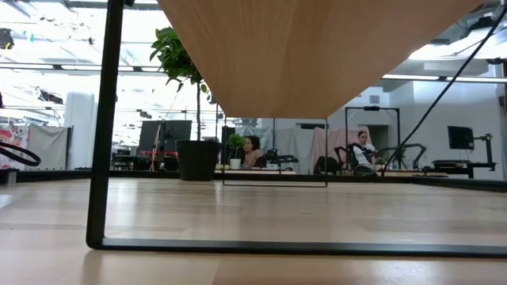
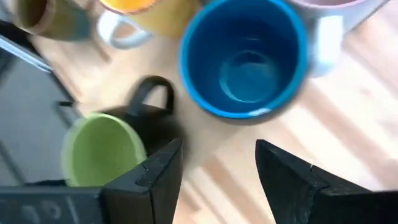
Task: Place coffee mugs
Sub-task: Put the brown mug on the shelf
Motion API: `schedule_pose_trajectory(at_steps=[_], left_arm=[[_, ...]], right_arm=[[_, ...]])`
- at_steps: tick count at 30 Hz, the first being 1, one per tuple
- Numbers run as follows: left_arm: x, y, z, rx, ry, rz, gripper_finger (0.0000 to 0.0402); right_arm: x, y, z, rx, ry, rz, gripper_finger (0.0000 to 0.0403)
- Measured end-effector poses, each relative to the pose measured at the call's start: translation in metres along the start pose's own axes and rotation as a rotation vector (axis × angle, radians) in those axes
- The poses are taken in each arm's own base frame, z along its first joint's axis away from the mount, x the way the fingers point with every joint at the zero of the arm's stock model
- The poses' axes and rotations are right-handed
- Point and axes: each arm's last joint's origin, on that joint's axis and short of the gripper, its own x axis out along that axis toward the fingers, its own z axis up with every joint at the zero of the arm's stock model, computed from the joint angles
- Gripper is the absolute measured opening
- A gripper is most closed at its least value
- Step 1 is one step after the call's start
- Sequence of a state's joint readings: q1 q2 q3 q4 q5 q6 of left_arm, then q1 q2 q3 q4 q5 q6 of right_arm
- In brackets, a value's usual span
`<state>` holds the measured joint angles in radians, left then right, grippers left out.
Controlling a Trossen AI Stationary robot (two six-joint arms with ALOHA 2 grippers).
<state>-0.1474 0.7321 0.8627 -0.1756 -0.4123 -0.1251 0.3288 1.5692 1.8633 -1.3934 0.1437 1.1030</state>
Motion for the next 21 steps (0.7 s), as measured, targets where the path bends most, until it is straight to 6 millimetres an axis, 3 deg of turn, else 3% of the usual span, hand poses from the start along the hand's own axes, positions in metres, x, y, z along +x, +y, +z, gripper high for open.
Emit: schedule_pose_trajectory(at_steps=[5, 9, 14, 17, 21], left_arm=[[-0.001, -0.008, -0.001, -0.183, 0.060, -0.257, 0.0001], [-0.004, -0.013, -0.008, -0.344, 0.163, -0.319, 0.0020], [-0.011, -0.026, -0.012, -0.446, 0.230, -0.372, 0.0066], [-0.013, -0.034, -0.010, -0.448, 0.200, -0.381, 0.0093], [-0.012, -0.043, -0.004, -0.435, 0.180, -0.384, 0.0120]], right_arm=[[0.001, -0.017, 0.004, -0.111, 0.014, -0.150, 0.0225], [0.003, -0.035, 0.009, -0.173, -0.015, -0.257, 0.0225], [-0.004, -0.082, -0.006, -0.132, -0.015, -0.325, 0.0216], [-0.003, -0.110, -0.020, -0.023, -0.046, -0.308, 0.0179], [-0.001, -0.142, -0.043, 0.126, -0.107, -0.214, 0.0076]])
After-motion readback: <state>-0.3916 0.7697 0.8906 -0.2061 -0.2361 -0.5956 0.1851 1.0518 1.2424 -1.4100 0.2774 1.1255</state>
